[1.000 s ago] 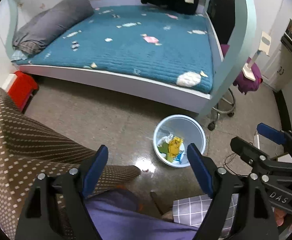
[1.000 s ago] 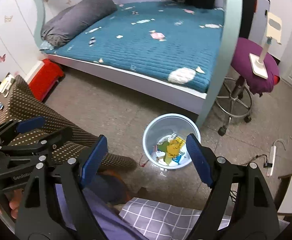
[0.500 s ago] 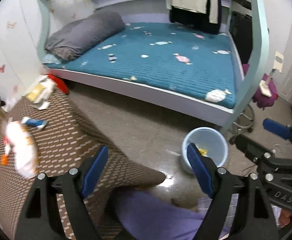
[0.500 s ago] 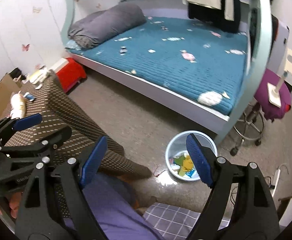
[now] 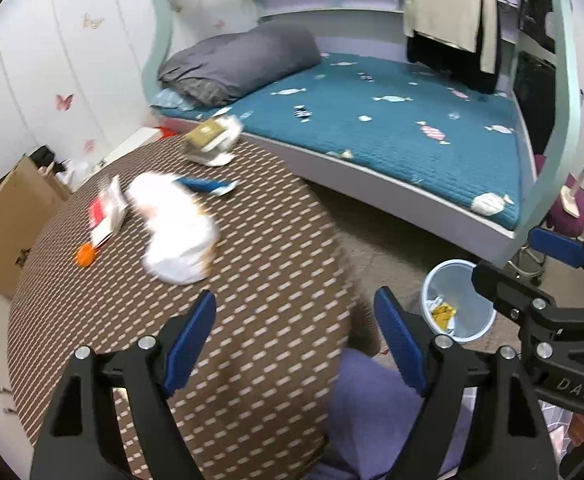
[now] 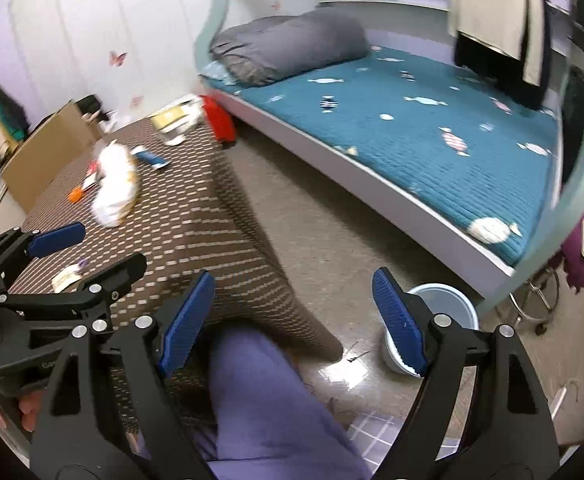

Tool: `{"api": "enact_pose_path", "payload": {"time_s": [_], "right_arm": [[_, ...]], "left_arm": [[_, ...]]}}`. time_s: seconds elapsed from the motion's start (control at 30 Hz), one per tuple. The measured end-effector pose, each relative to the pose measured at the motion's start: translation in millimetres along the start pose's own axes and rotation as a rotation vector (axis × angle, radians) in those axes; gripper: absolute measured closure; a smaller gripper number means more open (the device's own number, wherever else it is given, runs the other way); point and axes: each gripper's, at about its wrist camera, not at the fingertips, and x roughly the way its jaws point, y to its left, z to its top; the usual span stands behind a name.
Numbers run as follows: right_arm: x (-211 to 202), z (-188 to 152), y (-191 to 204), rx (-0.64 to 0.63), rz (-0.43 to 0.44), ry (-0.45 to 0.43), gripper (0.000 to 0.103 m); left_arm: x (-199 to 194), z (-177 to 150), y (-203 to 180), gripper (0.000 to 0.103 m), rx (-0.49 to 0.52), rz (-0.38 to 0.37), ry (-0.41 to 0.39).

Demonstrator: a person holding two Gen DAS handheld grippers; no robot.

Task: Collect trash
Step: 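Turn both tools back toward the polka-dot table, then grasp the purple-ring tag with the left gripper while the right gripper grasps the white plastic bag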

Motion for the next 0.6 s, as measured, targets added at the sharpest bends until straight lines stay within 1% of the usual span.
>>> {"api": "enact_pose_path", "payload": {"time_s": [0.13, 0.2, 0.3, 0.4, 0.5, 0.57, 0.6], "right_arm": [[6, -2, 28, -0.043, 0.037, 0.015, 0.023], [10, -3, 41, -0.069, 0.054, 0.024, 0.023], [18, -3, 58, -0.094, 0.075, 0.040, 0.023], [25, -3, 70, -0.112, 0.084, 0.057, 0.023], [30, -2, 73, -0.115, 0.082, 0.070, 0.023], [34, -2, 74, -0.114, 0.074, 0.077, 0.023], [35, -2, 75, -0.114, 0.071, 0.079, 0.023]], "left_arm": [[-2, -15, 28, 0.023, -0.028, 0.032, 0.021], [-2, -21, 40, 0.021, -0.042, 0.048, 0.030], [3, -30, 55, 0.020, -0.061, 0.055, 0.053], [12, -38, 69, 0.020, -0.082, 0.056, 0.076], [23, -44, 83, 0.020, -0.104, 0.068, 0.095], [31, -46, 90, 0.019, -0.117, 0.053, 0.099], [32, -46, 96, 0.020, -0.131, 0.026, 0.087]]}}
